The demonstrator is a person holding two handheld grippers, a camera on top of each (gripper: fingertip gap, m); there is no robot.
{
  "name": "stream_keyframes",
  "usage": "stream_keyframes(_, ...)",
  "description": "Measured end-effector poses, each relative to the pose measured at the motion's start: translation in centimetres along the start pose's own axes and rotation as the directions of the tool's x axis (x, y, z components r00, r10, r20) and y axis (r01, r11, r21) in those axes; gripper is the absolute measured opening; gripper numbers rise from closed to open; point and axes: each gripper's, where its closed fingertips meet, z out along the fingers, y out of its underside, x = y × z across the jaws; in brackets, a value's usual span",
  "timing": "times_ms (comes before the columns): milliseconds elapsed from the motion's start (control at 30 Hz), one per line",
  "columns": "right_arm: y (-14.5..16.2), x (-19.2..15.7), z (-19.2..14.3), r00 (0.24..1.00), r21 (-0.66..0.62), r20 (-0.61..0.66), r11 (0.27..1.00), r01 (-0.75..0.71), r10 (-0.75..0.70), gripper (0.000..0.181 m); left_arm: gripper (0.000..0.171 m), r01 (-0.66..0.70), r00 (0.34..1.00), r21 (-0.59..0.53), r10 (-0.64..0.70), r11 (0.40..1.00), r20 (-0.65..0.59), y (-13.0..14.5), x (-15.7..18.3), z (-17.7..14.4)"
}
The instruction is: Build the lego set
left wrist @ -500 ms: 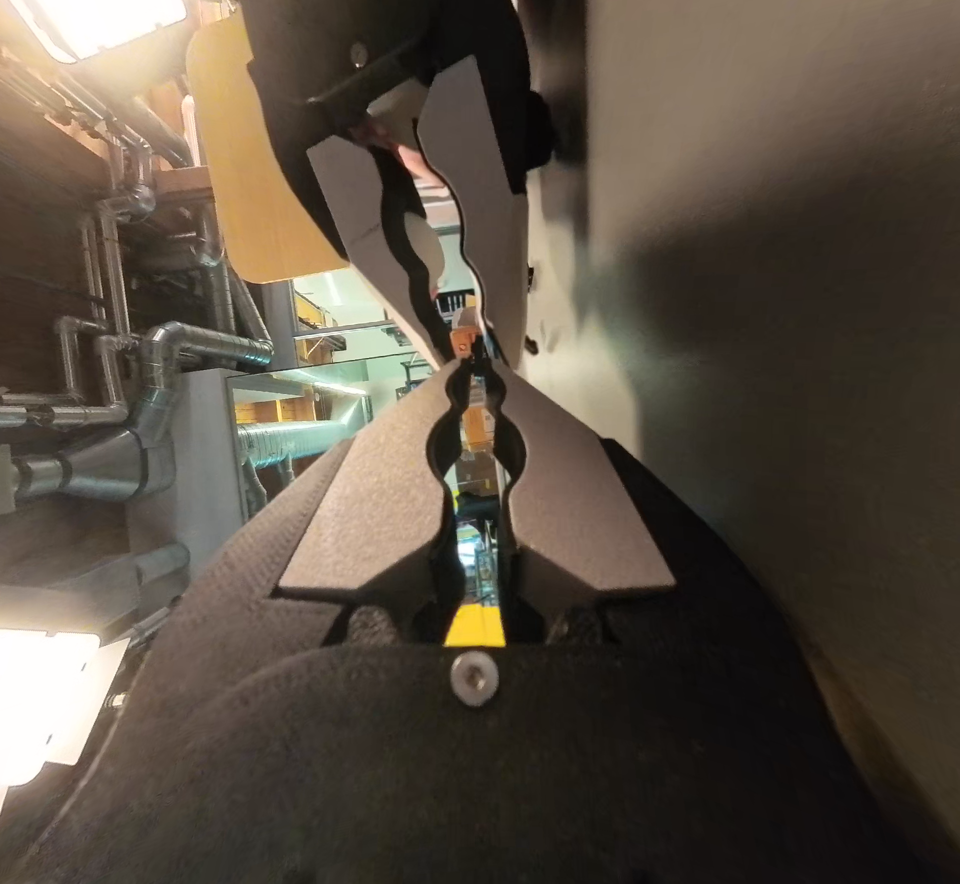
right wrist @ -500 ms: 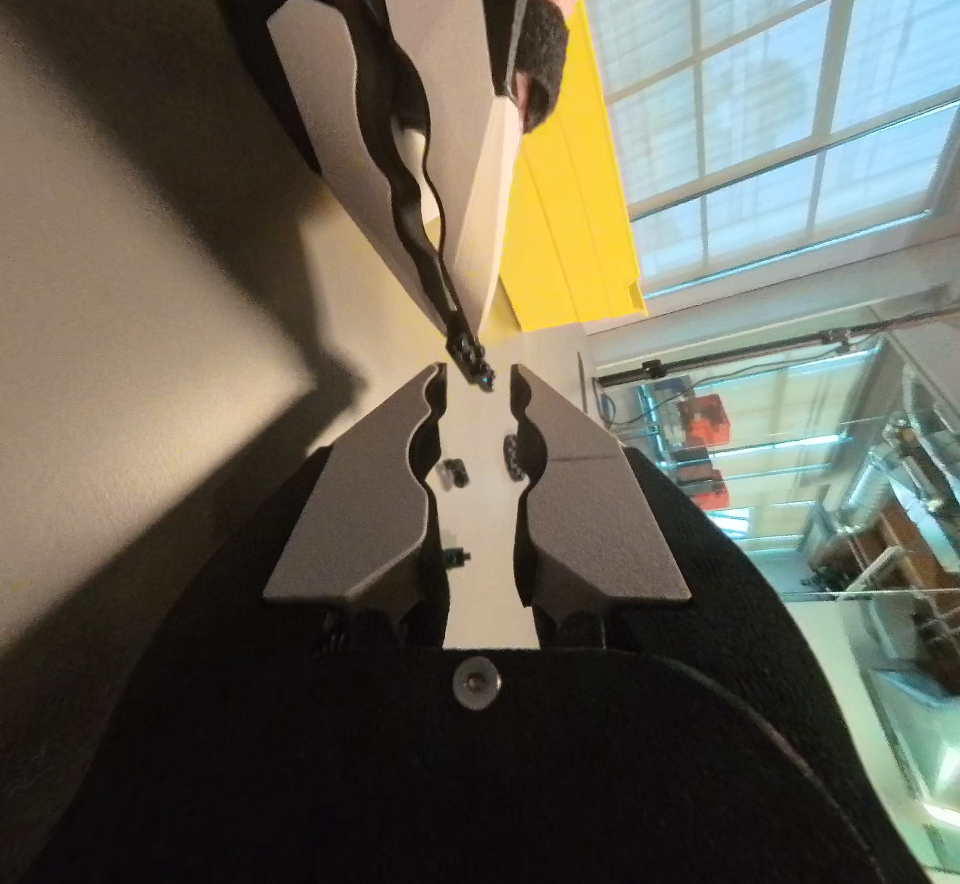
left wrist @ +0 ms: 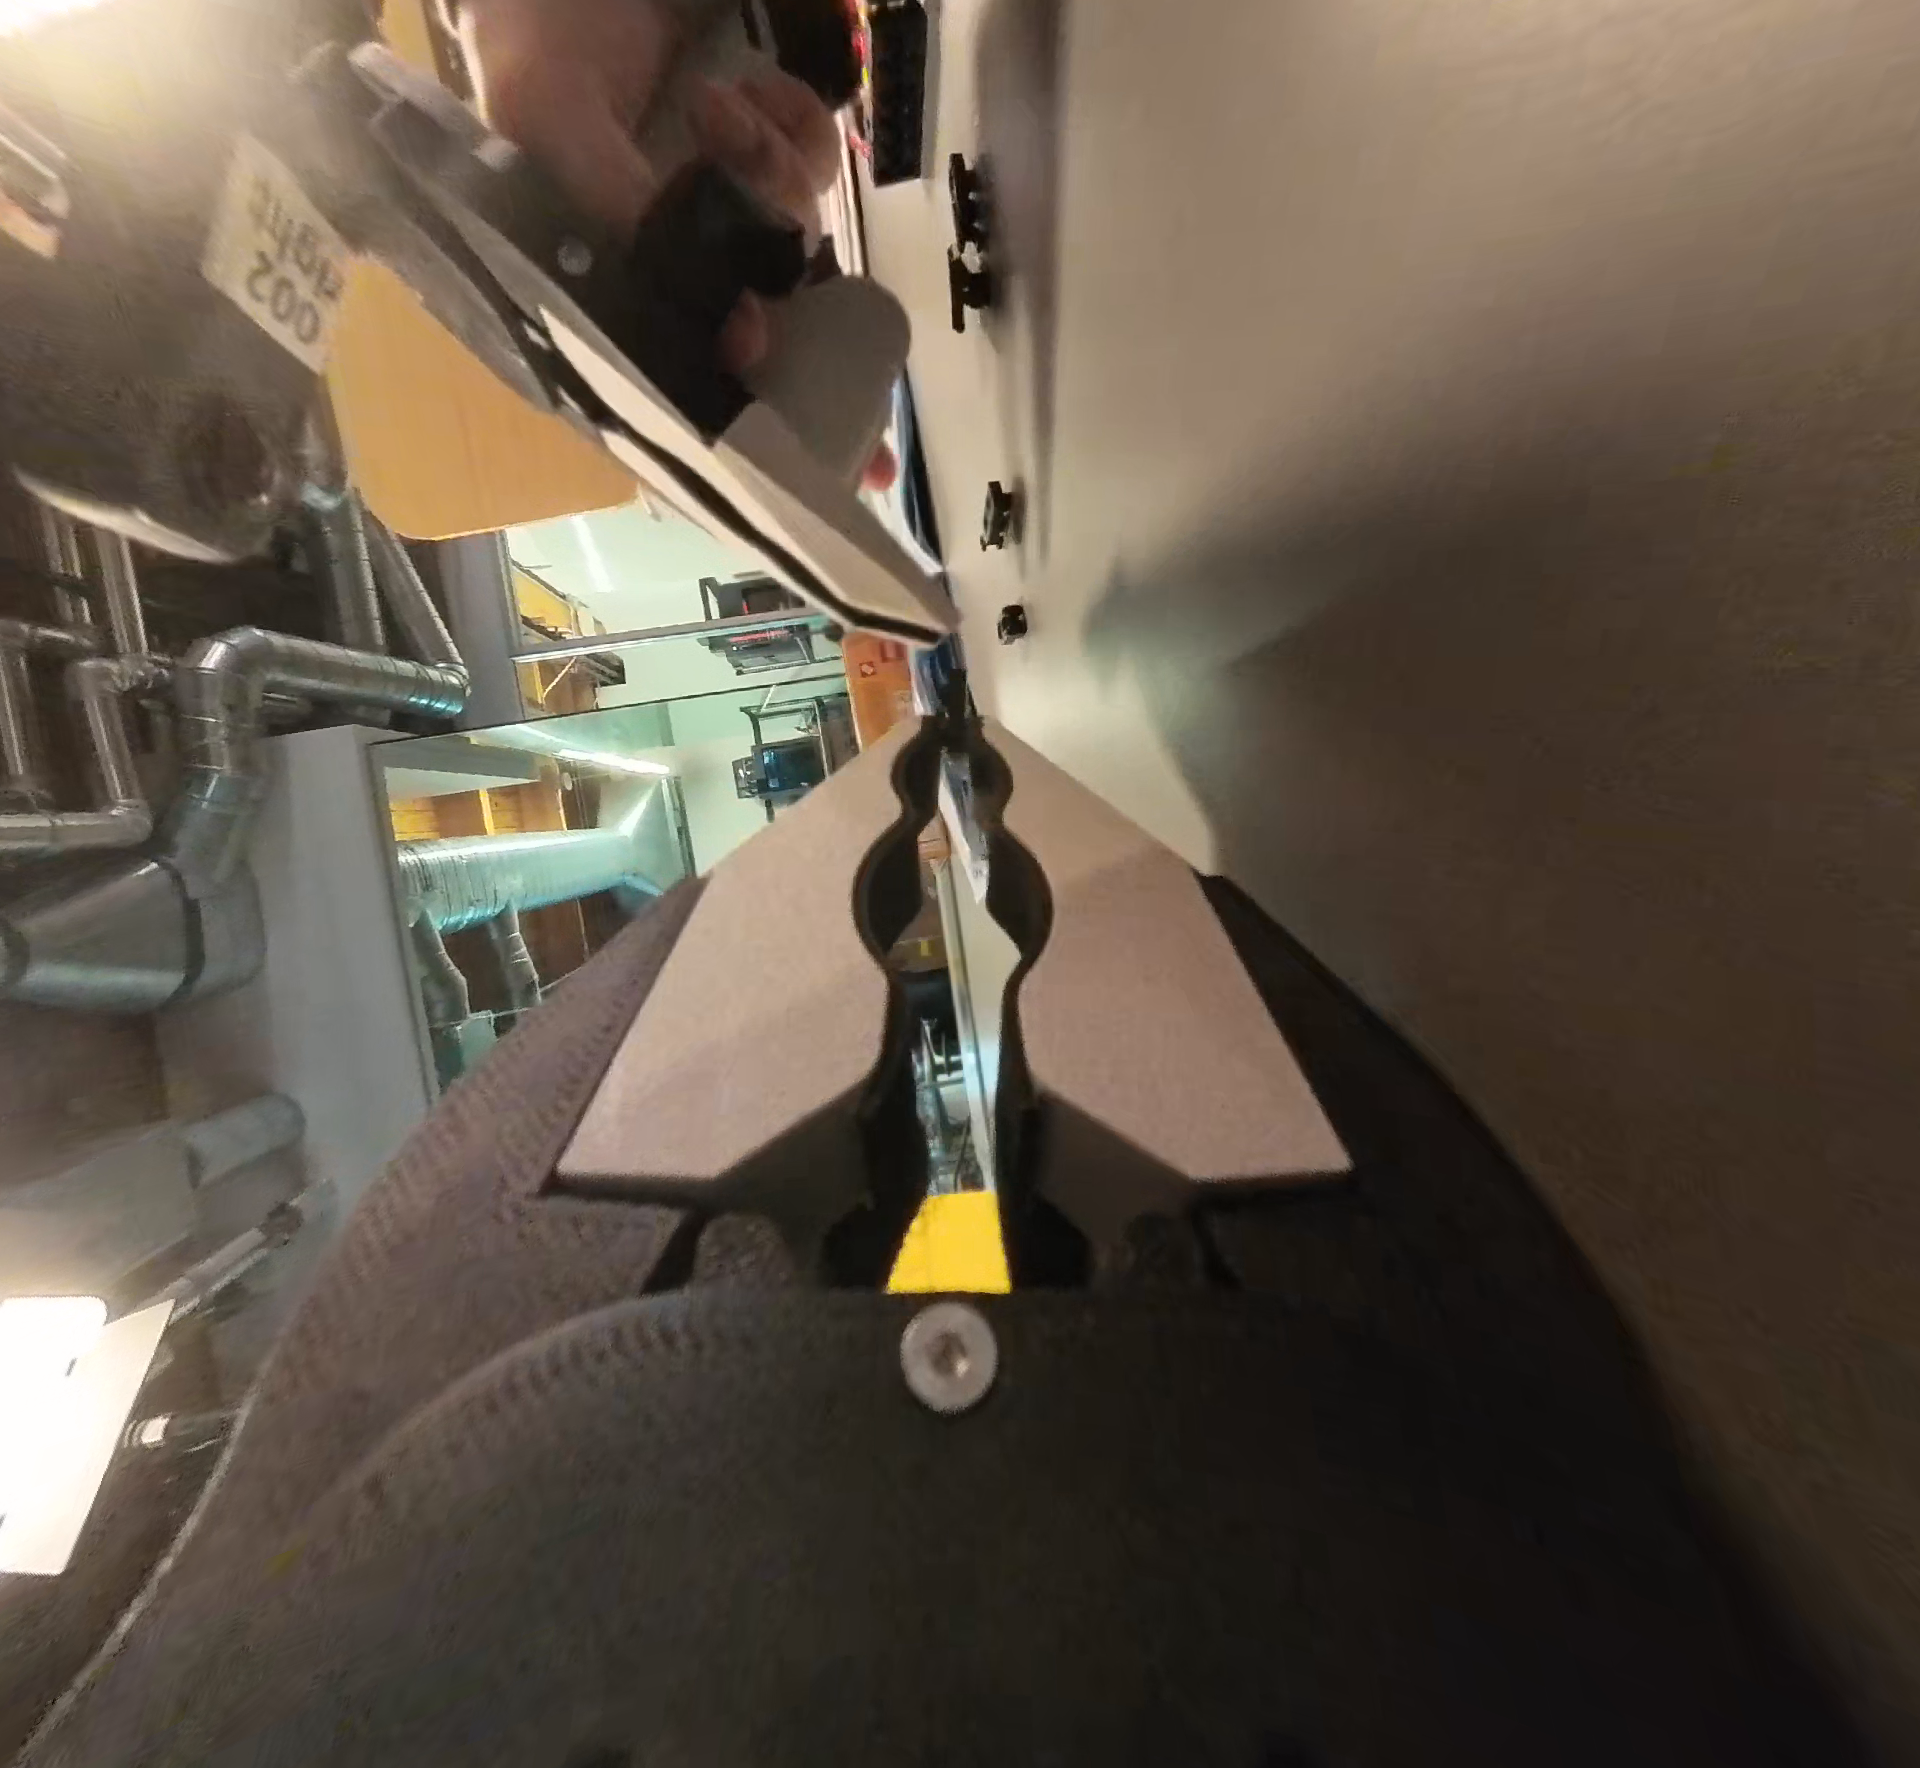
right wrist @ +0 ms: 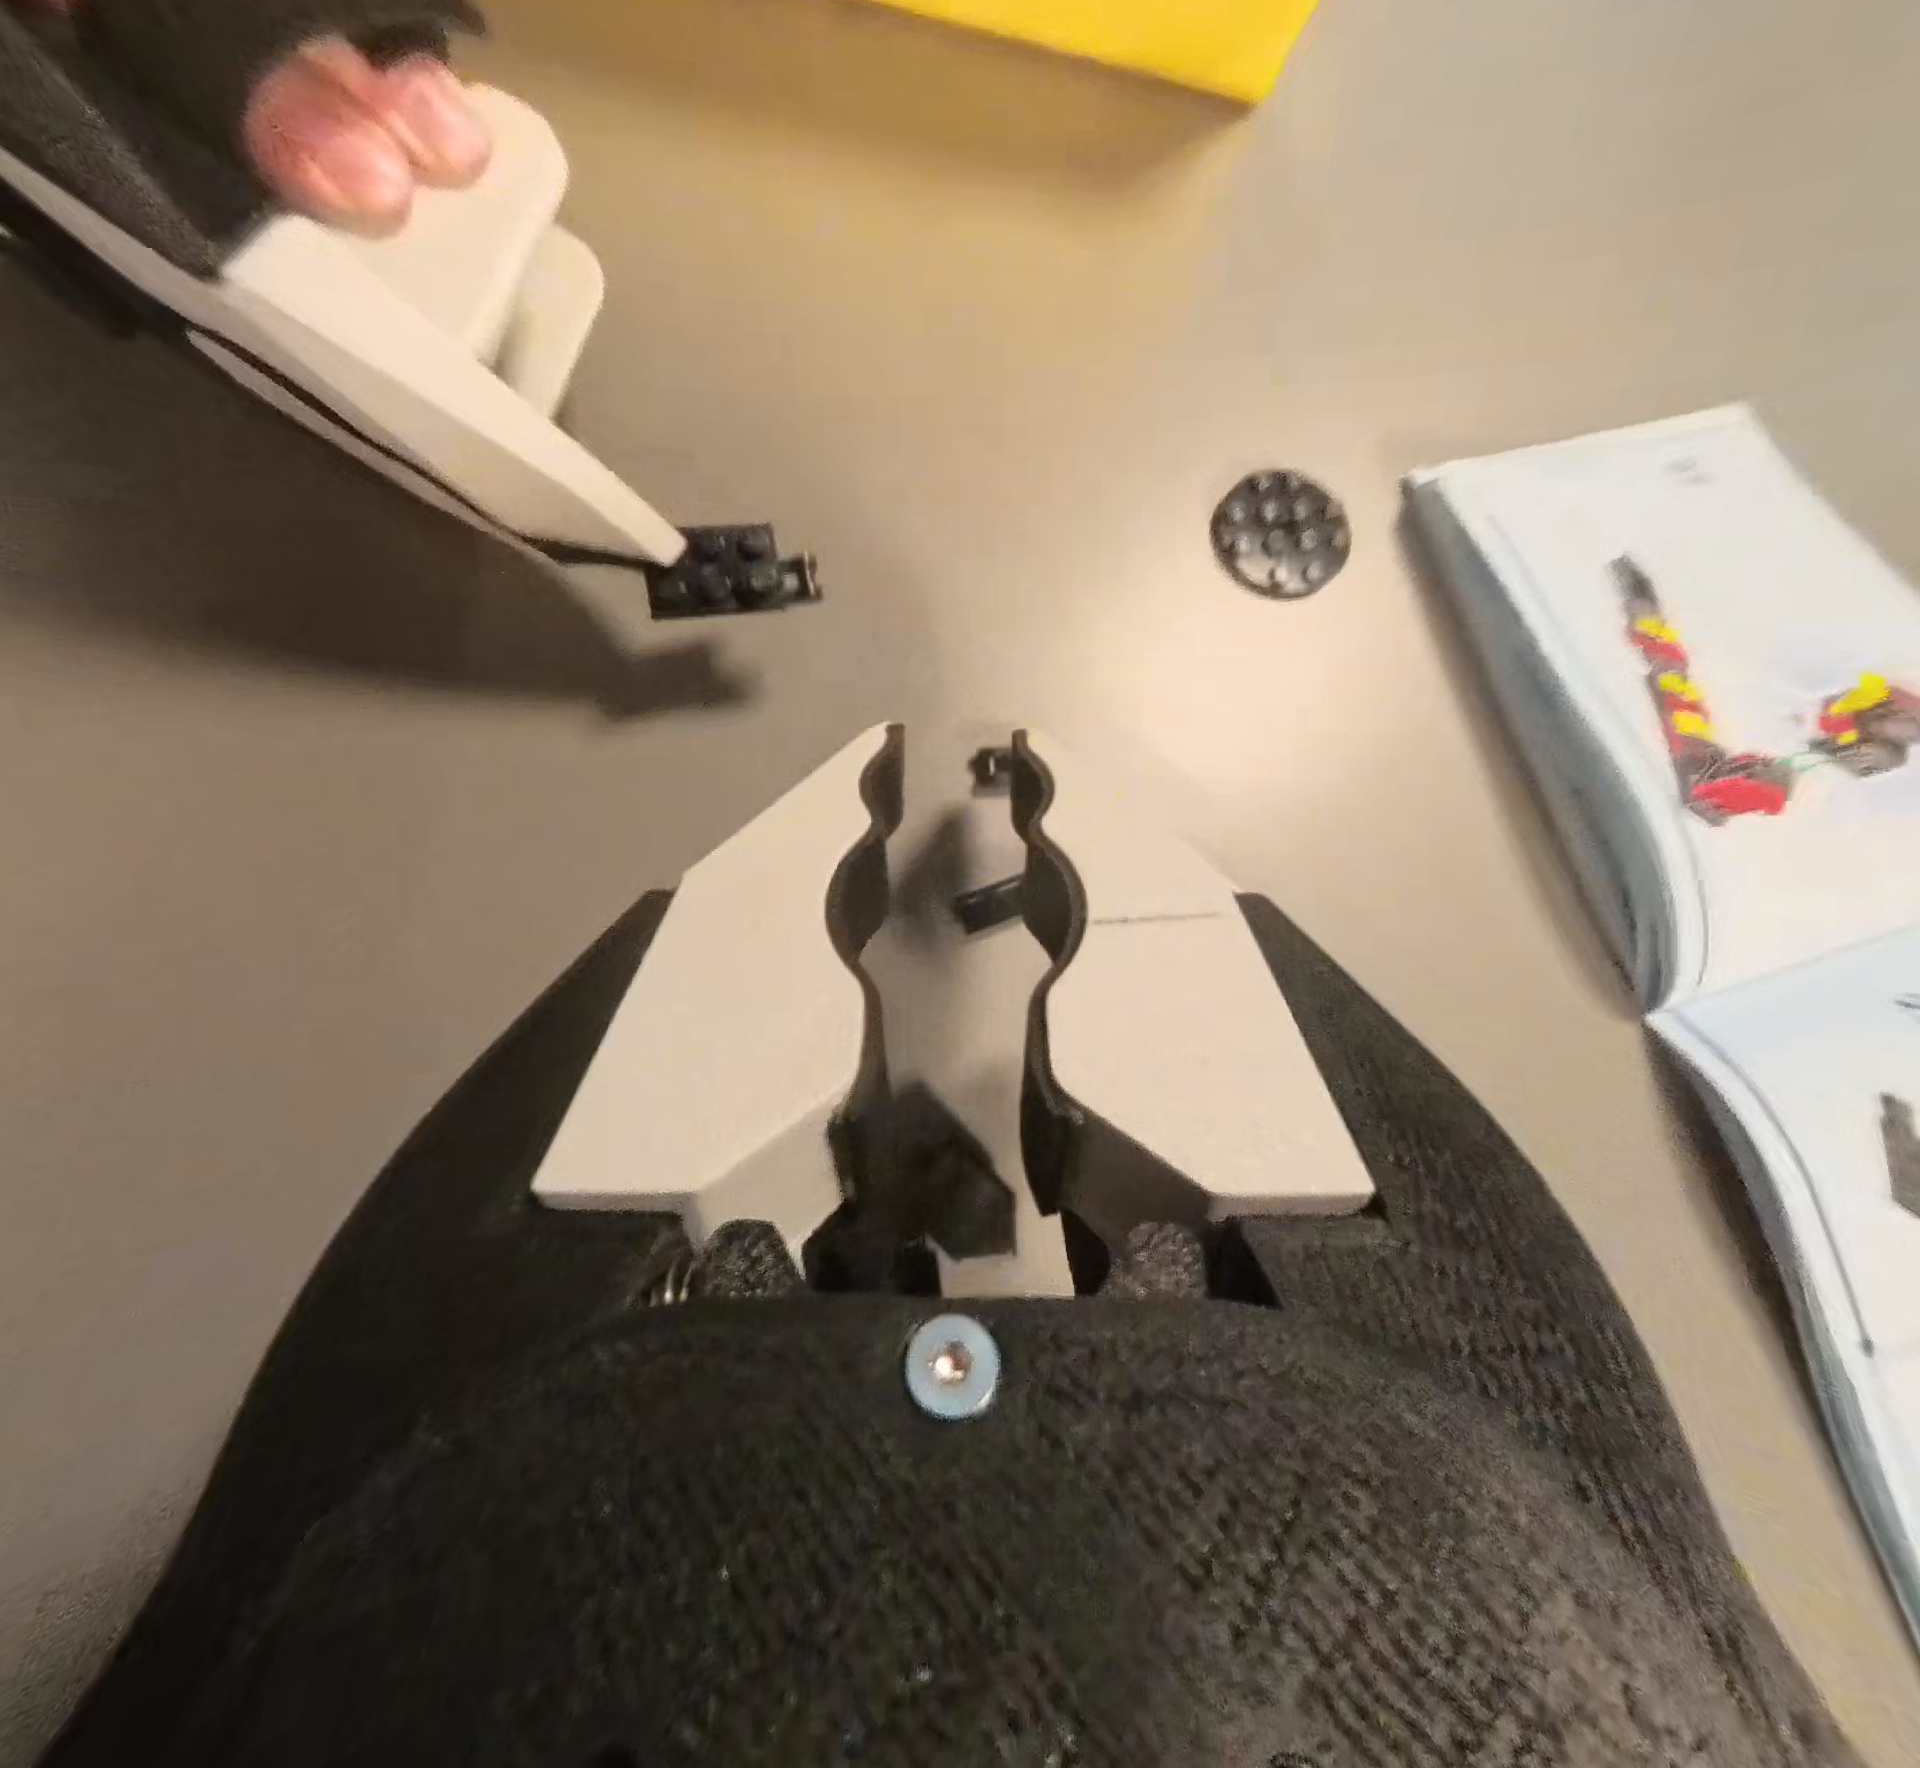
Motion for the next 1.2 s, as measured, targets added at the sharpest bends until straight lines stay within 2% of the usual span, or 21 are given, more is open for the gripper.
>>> stream_keyframes(67, 1.1, -0.1, 0.3, 1.000, -0.080, -0.022, 0.997, -0.013, 0.012, 0.018, 0.004, -0.002, 1.000, -0.004, 0.002, 1.000, 0.000, 0.1, 0.0, 0.0)
stream_keyframes(133, 1.9, -0.4, 0.6, 0.995, -0.145, -0.035, 0.985, -0.096, 0.091, 0.017, 0.004, -0.008, 1.000, -0.009, 0.008, 1.000, 0.002, 0.1, -0.1, 0.0)
stream_keyframes(233, 1.6, -0.6, 1.0, 0.979, -0.130, -0.046, 0.971, -0.201, 0.196, 0.021, 0.004, -0.010, 1.000, -0.011, 0.010, 1.000, 0.001, 0.1, -0.1, 0.0)
stream_keyframes(333, 1.3, 0.2, 1.6, 0.970, -0.107, -0.111, 0.968, -0.226, 0.215, 0.017, 0.004, -0.010, 1.000, -0.011, 0.010, 1.000, 0.000, 0.1, -0.1, 0.0)
stream_keyframes(433, 1.2, 0.6, 1.7, 0.968, -0.113, -0.146, 0.969, -0.219, 0.202, 0.022, 0.004, -0.013, 1.000, -0.013, 0.013, 1.000, -0.001, 0.2, -0.1, 0.0)
stream_keyframes(533, 1.1, 0.9, 1.9, 0.966, -0.115, -0.150, 0.967, -0.229, 0.211, 0.024, 0.004, -0.015, 1.000, -0.014, 0.015, 1.000, -0.002, 0.2, -0.1, 0.0)
stream_keyframes(733, 0.9, 1.4, 2.2, 0.956, -0.111, -0.176, 0.960, -0.256, 0.234, 0.017, 0.004, -0.013, 1.000, -0.017, 0.013, 1.000, -0.006, 0.3, -0.1, 0.0)
stream_keyframes(833, 1.0, 1.4, 2.0, 0.968, -0.172, -0.201, 0.968, -0.184, 0.148, 0.012, 0.004, -0.012, 1.000, -0.019, 0.011, 1.000, -0.008, 0.3, -0.1, 0.0)
stream_keyframes(900, 1.0, 1.7, 2.0, 0.975, -0.227, -0.221, 0.973, -0.045, -0.007, 0.011, 0.004, -0.010, 1.000, -0.019, 0.010, 1.000, -0.008, 0.3, -0.1, 0.0)
stream_keyframes(933, 0.8, 1.8, 2.0, 0.967, -0.254, -0.217, 0.964, 0.074, -0.132, 0.012, 0.004, -0.010, 1.000, -0.018, 0.010, 1.000, -0.008, 0.3, -0.1, 0.0)
stream_keyframes(967, 0.5, 1.7, 2.0, 0.937, -0.278, -0.207, 0.935, 0.221, -0.283, 0.012, 0.004, -0.011, 1.000, -0.018, 0.011, 1.000, -0.006, 0.3, -0.1, 0.0)
stream_keyframes(1000, 0.3, 1.4, 1.9, 0.874, -0.308, -0.176, 0.869, 0.388, -0.453, 0.012, 0.004, -0.013, 1.000, -0.019, 0.013, 1.000, -0.005, 0.3, -0.2, 0.0)
stream_keyframes(1033, 0.3, 0.9, 1.8, 0.770, -0.341, -0.121, 0.754, 0.561, -0.627, 0.011, 0.004, -0.015, 1.000, -0.018, 0.015, 1.000, -0.004, 0.3, -0.2, 0.0)
stream_keyframes(1100, 0.3, 0.2, 1.4, 0.443, -0.391, -0.018, 0.414, 0.822, -0.896, 0.012, 0.004, -0.020, 1.000, -0.018, 0.020, 1.000, -0.001, 0.3, -0.2, 0.0)
stream_keyframes(1133, 0.4, -0.1, 1.1, 0.273, -0.397, 0.044, 0.234, 0.888, -0.961, 0.012, 0.004, -0.022, 1.000, -0.017, 0.022, 1.000, 0.000, 0.3, -0.2, 0.0)
stream_keyframes(1167, 0.6, -0.5, 0.9, 0.146, -0.382, 0.096, 0.099, 0.919, -0.985, 0.012, 0.004, -0.025, 1.000, -0.016, 0.025, 1.000, 0.002, 0.2, -0.2, 0.0)
stream_keyframes(1200, 0.7, -1.1, 0.7, 0.088, -0.354, 0.128, 0.037, 0.935, -0.988, 0.013, 0.004, -0.028, 1.000, -0.016, 0.028, 0.999, 0.003, 0.2, -0.3, -0.1)
